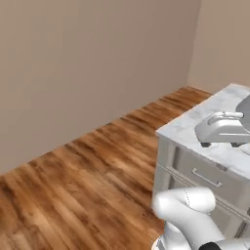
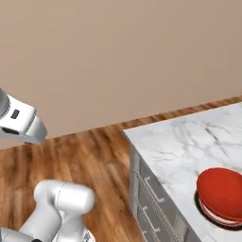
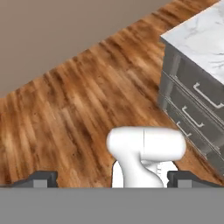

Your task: Move the bowls from the cabinet to the plates on the dining table.

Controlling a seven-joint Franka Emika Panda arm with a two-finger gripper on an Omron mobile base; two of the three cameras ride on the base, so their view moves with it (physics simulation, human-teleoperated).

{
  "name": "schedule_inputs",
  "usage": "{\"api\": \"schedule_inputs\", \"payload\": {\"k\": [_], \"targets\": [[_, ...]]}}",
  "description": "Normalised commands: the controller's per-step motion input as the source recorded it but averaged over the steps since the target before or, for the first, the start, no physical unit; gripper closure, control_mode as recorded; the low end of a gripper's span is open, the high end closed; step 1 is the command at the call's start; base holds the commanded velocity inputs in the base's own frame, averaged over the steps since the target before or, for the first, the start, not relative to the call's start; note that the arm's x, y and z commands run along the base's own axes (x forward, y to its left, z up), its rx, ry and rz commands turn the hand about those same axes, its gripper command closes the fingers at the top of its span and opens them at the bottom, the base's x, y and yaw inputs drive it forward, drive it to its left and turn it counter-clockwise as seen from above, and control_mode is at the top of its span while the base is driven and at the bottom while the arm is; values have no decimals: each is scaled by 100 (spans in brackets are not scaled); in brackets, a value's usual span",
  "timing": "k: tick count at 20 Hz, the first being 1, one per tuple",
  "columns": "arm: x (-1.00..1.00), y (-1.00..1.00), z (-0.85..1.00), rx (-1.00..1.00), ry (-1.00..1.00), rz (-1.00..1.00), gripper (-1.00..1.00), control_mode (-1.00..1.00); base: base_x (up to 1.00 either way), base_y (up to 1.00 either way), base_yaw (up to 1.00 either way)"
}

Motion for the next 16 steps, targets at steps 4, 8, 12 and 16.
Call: {"api": "schedule_inputs", "payload": {"k": [4, 8, 12, 16], "targets": [[0, 0, 0, 0, 0, 0, -100, 100, -9, 23, 89], [0, 0, 0, 0, 0, 0, -100, 100, -12, 19, 90], [0, 0, 0, 0, 0, 0, -100, 100, -14, 12, 90], [0, 0, 0, 0, 0, 0, -100, 100, -14, 16, 90]]}}
